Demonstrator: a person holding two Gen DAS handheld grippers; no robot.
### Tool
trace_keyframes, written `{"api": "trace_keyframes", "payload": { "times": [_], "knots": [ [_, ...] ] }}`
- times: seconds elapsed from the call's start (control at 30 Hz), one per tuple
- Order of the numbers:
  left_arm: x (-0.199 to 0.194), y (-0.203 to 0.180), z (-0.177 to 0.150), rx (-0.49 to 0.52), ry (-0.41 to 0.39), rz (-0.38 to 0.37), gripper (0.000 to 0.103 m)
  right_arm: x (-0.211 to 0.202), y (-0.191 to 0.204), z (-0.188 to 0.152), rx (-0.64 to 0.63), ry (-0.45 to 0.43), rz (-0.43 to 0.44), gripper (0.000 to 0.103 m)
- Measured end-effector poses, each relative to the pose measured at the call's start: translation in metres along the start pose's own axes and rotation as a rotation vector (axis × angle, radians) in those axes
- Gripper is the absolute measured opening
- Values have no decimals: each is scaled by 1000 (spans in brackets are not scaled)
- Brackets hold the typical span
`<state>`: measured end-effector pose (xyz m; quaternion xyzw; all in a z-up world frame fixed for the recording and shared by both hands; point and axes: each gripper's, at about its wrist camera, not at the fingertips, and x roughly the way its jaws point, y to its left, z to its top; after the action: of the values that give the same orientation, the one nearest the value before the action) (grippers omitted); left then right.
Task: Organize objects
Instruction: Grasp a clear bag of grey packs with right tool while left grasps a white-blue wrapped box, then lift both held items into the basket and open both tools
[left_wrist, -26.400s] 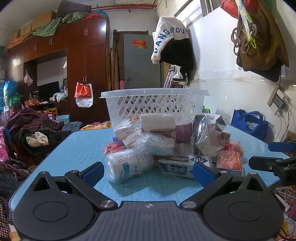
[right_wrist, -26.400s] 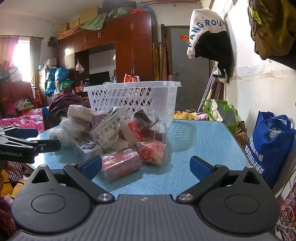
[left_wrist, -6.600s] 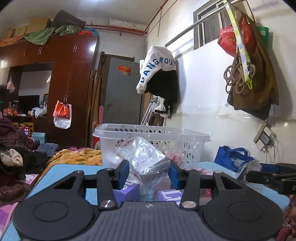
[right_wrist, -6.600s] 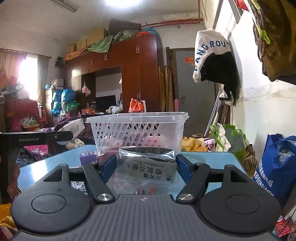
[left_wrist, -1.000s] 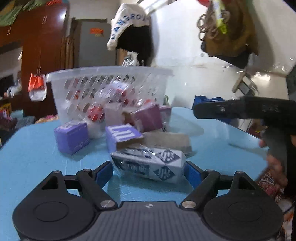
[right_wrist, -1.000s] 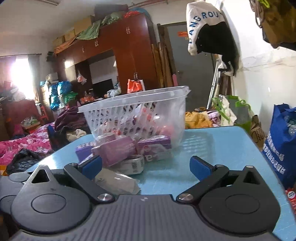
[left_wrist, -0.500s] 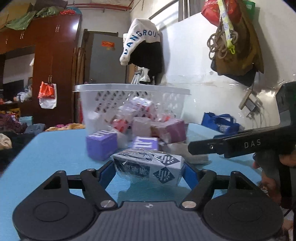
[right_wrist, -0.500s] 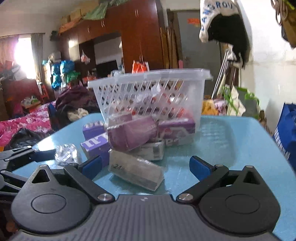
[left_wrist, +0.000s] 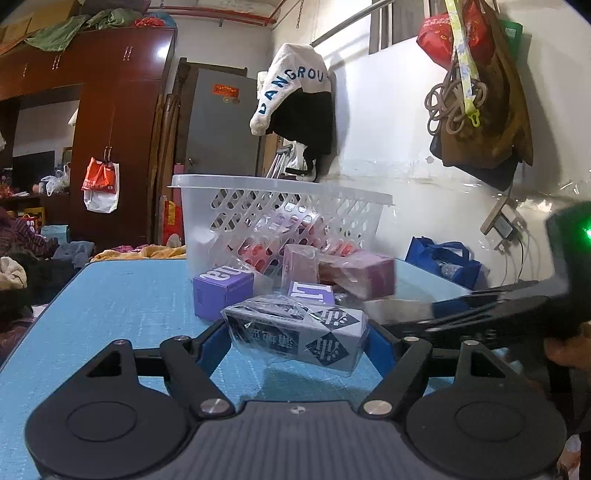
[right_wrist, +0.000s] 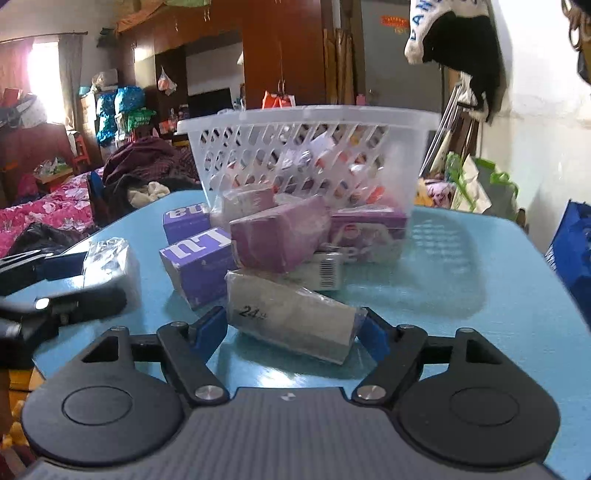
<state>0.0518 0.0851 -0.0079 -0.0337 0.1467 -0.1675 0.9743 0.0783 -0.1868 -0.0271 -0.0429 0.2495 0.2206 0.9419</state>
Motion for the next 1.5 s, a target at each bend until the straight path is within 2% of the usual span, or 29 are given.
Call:
{"api": "trace_keyframes", "payload": {
  "times": [0.2,0.37,0.53,0.77,0.97,1.07,1.13,1.23,1.3,1.4,1.5],
  "knots": [
    [1,-1,0,3,-2,4,80,-21,-22,0,-18,-14,-28,79],
    [1,-1,-1,2,0,4,80,-23,-15,-2,-55,9,47,79],
    [0,1,0,-7,-10,5,80,-14,-5,-3,-71,6,53,79],
    [0,4,6,1,-44,30,80,-30,-8,4,-52,-73,60,79],
    [-2,14,24,-25,-79,40,80,-37,-8,17,-48,-128,63,79],
    [10,17,63,-31,-105,35,80,-36,-12,46,-46,-196,18,79],
    [28,18,98,-34,-118,45,80,-28,-19,80,-45,-231,-1,79],
    [60,19,145,-31,-124,80,80,0,-33,137,-55,-247,-58,79],
    [86,22,167,-35,-98,112,80,23,-46,166,-37,-221,-78,79],
    [129,29,181,-45,-16,157,80,58,-63,186,4,-163,-28,79],
    [150,40,180,-89,21,145,80,81,-57,186,-55,-139,-103,83]
  ]
}}
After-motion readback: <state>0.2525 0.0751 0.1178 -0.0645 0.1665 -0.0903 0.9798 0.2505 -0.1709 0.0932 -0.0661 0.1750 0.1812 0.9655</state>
